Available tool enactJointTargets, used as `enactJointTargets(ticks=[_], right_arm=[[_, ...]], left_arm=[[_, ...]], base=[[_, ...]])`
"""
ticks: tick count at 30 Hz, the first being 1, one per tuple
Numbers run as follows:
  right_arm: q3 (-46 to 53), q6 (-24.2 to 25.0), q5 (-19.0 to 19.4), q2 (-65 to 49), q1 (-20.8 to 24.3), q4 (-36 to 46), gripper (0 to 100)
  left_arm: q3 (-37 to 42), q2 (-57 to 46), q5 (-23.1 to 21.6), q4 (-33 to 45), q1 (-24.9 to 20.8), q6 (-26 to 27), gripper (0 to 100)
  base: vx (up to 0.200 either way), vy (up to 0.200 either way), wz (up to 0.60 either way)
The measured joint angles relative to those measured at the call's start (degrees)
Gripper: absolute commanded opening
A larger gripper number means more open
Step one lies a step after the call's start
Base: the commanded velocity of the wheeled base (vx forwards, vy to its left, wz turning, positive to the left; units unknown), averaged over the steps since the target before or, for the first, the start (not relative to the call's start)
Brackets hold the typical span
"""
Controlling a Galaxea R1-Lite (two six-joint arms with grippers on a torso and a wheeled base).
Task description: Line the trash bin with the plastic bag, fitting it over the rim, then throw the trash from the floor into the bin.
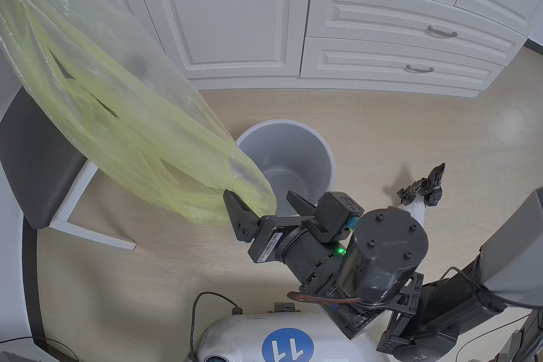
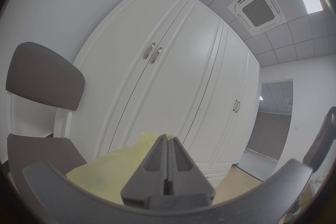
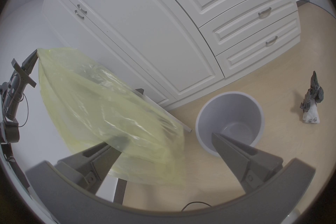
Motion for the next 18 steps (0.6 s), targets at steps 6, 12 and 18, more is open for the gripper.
enactJointTargets(ticks=[6, 12, 18], right_arm=[[-0.32, 3.86, 3.15, 1.62, -2.62, -0.07, 100], [-0.45, 12.84, 8.17, 2.28, -3.45, -0.65, 100], [0.13, 16.40, 11.07, 2.54, -4.08, -5.63, 100]], left_arm=[[-0.40, -0.83, 0.04, 0.00, 0.33, -0.07, 0], [-0.63, -1.56, 0.06, -0.01, 0.52, -0.29, 0], [-0.66, -1.88, 0.01, 0.00, 0.49, -1.50, 0]], base=[[0.000, 0.000, 0.00], [0.000, 0.000, 0.00], [0.000, 0.000, 0.00]])
